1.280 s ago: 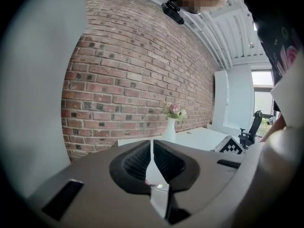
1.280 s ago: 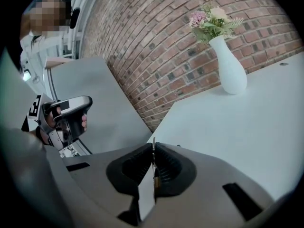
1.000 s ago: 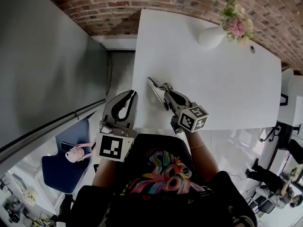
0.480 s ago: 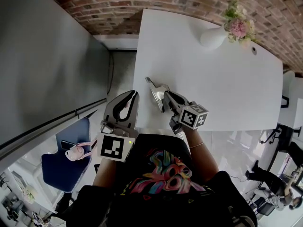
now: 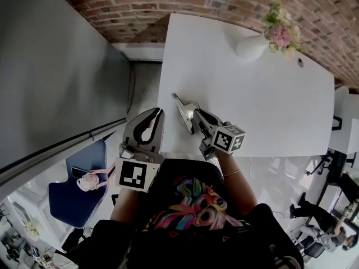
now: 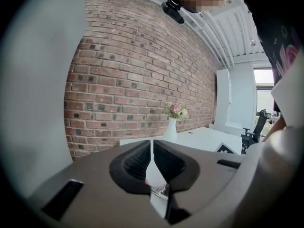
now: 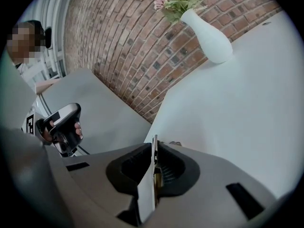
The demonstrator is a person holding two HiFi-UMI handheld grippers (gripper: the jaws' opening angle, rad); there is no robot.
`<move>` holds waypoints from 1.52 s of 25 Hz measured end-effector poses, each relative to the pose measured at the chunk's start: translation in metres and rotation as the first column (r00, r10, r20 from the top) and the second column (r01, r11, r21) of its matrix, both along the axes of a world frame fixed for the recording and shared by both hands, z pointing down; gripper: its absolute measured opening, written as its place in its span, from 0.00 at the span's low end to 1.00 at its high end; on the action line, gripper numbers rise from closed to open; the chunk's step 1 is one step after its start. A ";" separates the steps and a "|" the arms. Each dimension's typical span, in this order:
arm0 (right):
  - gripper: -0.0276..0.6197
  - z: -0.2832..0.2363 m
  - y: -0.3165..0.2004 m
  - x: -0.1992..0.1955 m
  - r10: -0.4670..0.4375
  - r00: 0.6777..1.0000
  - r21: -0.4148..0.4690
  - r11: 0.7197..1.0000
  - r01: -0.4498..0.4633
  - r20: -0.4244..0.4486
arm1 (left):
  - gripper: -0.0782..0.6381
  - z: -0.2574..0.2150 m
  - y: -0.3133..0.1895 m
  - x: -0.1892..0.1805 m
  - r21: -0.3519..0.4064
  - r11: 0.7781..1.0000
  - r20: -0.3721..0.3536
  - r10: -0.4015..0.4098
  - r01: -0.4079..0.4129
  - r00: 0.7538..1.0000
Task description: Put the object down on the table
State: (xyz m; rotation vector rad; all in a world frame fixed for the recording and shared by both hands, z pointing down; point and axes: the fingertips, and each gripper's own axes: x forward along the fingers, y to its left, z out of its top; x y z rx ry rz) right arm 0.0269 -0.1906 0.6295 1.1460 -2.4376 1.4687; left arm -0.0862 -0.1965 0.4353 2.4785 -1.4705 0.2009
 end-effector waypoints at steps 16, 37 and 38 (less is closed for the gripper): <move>0.17 -0.047 -0.003 0.038 0.103 0.994 0.122 0.987 -0.107 0.045 | 0.16 -0.024 0.002 0.015 0.056 0.998 -0.002 0.035 -0.035 0.999; 0.15 -0.246 -0.022 0.062 0.095 0.965 0.653 0.752 0.091 -0.245 | 0.16 -0.060 -0.012 0.024 0.127 0.989 0.062 0.075 -0.082 0.995; 0.15 -0.254 -0.021 0.062 0.098 0.964 0.667 0.739 0.097 -0.248 | 0.16 -0.061 -0.013 0.024 0.128 0.989 0.059 0.074 -0.081 0.996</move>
